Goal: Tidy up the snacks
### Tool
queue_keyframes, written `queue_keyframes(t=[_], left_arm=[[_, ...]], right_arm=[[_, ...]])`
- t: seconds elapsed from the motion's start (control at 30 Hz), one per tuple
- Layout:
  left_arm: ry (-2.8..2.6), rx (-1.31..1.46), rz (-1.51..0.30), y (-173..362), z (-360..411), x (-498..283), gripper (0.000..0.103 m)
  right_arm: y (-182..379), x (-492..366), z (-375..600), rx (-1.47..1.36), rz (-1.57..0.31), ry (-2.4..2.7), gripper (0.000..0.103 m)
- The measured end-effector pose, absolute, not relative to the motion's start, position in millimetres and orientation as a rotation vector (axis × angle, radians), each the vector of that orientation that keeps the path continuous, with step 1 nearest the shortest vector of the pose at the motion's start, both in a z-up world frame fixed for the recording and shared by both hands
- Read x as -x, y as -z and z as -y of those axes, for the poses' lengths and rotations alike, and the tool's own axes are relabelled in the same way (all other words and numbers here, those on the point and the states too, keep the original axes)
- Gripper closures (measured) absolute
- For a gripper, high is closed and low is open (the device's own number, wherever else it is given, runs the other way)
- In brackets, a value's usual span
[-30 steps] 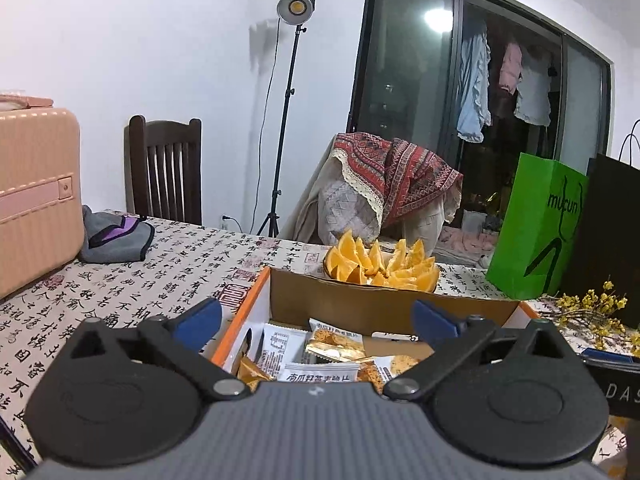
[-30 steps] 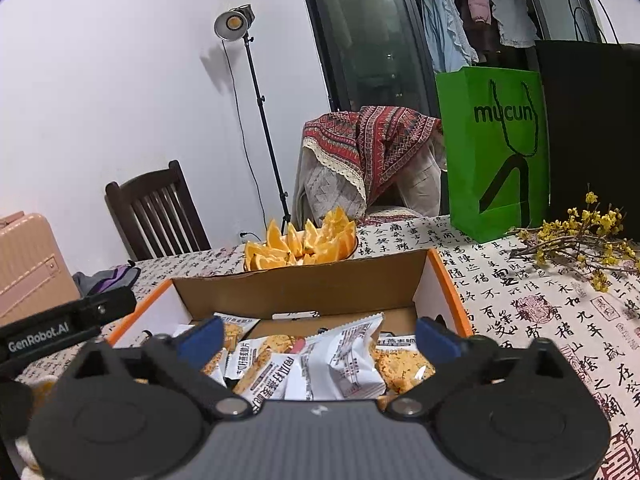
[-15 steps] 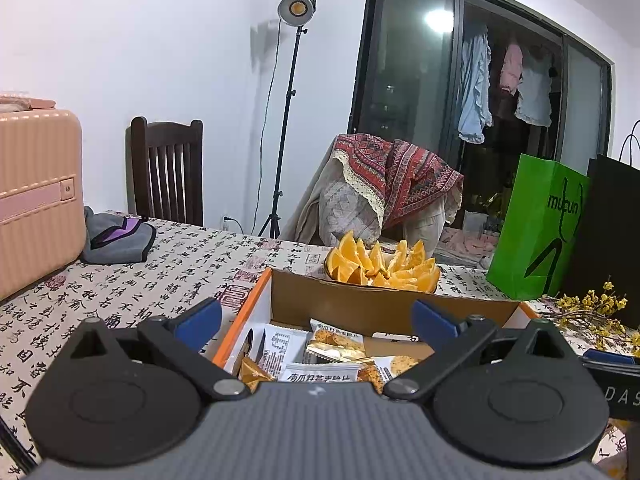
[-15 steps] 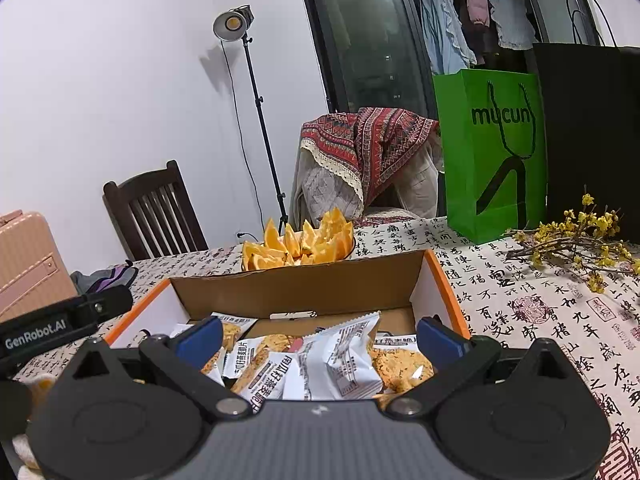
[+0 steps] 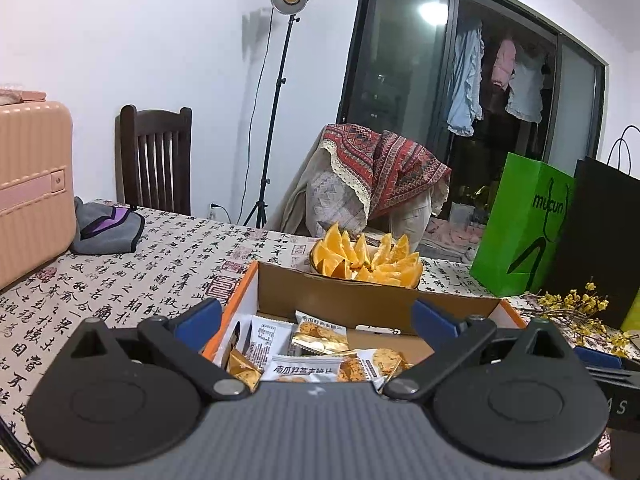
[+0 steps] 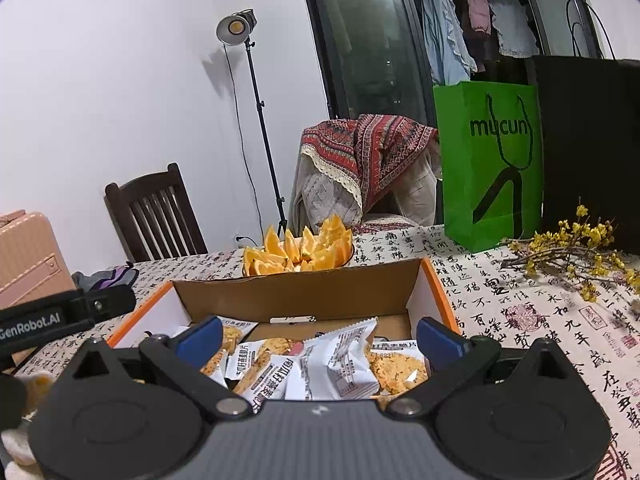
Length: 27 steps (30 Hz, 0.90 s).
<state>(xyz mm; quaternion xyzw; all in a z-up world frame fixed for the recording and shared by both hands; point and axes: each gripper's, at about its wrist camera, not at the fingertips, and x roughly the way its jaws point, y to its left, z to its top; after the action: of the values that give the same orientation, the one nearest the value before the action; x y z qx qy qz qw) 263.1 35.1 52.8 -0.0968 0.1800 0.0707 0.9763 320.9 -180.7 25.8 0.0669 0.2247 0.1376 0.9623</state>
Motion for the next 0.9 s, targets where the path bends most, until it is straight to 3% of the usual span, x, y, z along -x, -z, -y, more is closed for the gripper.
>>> queue_keyframes(t=[0.9], left_arm=[[-0.142, 0.192, -0.33, -79, -38, -169, 0.0]], right_arm=[[-54, -227, 192, -0.107, -0.415, -0.271, 0.0]])
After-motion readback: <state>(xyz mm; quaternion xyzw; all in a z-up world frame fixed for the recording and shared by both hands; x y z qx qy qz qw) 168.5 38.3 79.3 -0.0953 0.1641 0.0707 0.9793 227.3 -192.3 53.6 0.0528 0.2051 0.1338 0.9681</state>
